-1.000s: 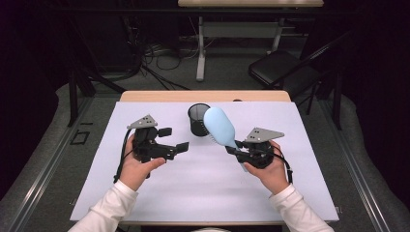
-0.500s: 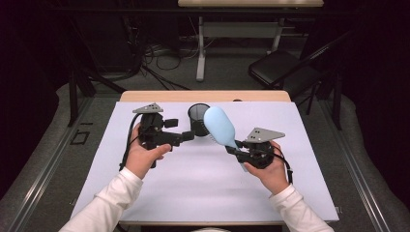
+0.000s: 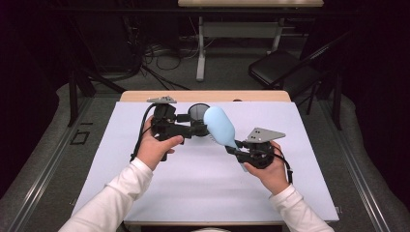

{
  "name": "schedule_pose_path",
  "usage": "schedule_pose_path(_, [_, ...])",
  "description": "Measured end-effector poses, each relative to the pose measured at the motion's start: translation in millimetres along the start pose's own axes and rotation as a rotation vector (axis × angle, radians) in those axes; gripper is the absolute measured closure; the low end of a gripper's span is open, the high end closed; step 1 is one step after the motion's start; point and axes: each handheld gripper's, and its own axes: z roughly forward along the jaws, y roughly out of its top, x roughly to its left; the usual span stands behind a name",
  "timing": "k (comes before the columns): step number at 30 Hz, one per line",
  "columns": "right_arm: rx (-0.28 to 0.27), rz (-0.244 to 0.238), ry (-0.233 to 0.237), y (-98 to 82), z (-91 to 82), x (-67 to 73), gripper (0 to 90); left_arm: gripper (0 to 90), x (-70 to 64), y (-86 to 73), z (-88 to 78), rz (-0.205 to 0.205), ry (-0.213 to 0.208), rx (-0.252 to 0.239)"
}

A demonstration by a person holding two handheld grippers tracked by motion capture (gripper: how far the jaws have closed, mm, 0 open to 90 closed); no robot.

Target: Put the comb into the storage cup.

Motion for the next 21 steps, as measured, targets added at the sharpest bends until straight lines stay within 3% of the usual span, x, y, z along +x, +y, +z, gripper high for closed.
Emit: schedule_pose_path(21, [-0.001, -0.008, 0.004, 0.0, 0.7, 3.0, 69.7, 7.2, 0.5, 8.1, 32.9, -0.042, -0.051, 0.031])
